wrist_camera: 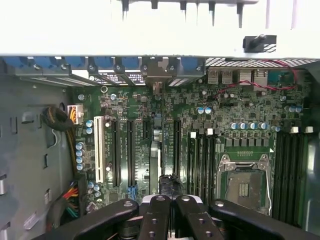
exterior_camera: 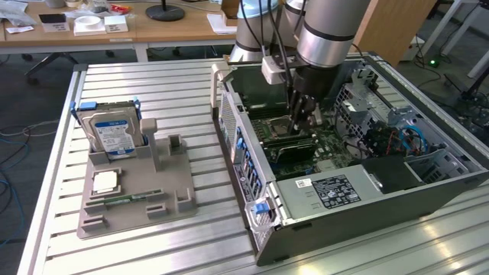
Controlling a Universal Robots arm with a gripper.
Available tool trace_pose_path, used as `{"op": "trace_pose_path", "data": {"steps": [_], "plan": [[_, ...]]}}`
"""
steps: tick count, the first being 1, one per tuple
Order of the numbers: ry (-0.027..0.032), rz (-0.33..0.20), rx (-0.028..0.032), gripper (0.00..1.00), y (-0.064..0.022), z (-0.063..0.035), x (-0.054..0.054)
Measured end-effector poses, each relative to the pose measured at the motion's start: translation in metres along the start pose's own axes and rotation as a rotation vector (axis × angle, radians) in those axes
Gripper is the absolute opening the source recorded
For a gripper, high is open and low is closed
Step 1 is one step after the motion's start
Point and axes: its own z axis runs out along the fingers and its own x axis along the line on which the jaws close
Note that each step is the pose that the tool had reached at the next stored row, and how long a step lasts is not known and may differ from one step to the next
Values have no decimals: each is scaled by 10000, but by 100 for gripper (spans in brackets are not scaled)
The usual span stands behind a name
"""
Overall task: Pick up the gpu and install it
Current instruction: 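Press down on the gpu until it lock into place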
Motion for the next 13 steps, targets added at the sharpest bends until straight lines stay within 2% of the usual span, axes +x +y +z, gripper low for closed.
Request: {"op": "trace_pose_path", "data": {"steps": [10, 13], "plan": [[0, 0, 1, 11, -5, -172, -7], [-2, 0, 2, 11, -5, -178, -8]]}}
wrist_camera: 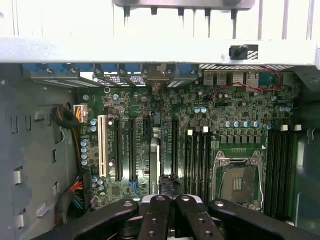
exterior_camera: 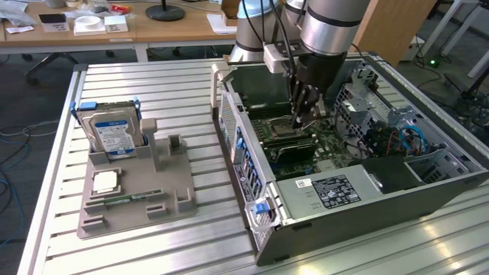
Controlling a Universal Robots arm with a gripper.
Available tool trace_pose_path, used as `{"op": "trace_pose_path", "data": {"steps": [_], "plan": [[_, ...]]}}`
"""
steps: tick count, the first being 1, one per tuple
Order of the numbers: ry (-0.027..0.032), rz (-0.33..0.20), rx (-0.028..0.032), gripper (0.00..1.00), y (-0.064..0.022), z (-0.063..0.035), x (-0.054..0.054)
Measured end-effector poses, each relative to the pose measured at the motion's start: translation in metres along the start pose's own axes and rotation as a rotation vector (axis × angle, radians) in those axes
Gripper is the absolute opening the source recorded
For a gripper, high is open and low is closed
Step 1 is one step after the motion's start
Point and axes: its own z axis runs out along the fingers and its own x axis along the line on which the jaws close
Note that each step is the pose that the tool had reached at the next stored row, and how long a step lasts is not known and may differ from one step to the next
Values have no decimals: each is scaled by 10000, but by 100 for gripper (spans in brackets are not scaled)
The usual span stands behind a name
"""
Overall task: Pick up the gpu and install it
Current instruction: 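Press down on the gpu until it lock into place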
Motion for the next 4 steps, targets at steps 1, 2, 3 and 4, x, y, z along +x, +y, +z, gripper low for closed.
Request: {"op": "trace_pose_path", "data": {"steps": [1, 2, 3, 4], "plan": [[3, 0, -1, 11, 0, -1, 0], [2, 0, -1, 11, 0, -1, 0], [3, 0, -1, 11, 0, -1, 0], [3, 0, -1, 11, 0, -1, 0]]}}
